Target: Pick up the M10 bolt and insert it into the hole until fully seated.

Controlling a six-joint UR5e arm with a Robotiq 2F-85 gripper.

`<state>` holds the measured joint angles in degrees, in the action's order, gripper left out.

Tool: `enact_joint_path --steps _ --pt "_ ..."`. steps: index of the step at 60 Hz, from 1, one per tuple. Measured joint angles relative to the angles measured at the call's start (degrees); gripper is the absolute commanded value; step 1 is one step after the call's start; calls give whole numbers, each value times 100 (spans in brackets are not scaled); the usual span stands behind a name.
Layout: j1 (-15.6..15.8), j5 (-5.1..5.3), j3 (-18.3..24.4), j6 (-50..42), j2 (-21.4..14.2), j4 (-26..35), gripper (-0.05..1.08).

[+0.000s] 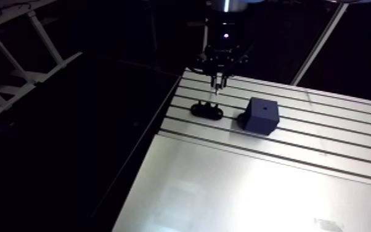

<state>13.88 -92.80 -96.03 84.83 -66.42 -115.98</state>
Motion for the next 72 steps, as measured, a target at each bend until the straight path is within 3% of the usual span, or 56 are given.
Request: enact_joint_path --steps 8,19,50,72 --pt "-28 0 171 5 -64 41 107" --pt "-200 12 470 43 -151 373 108" --pt "-495 20 1735 424 -136 2446 108" --pt "-826 15 1927 729 -28 3194 108"
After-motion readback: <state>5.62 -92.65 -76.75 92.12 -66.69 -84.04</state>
